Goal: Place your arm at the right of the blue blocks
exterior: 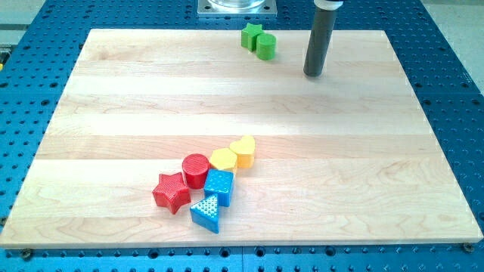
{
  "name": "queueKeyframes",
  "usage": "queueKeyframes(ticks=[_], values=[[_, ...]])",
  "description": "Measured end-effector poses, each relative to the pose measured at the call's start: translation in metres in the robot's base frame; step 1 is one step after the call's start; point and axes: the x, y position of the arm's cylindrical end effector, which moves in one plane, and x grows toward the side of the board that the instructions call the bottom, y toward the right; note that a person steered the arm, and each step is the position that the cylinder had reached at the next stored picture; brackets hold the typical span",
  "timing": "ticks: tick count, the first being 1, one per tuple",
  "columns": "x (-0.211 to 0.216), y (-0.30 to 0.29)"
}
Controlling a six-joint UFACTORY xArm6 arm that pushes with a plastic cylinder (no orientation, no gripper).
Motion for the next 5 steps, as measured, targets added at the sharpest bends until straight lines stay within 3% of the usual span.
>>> queueKeyframes(ticks=[1, 3, 4, 5], values=[[0.049, 0.037], [0.073, 0.042], [0.126, 0.05], [0.221, 0.038]])
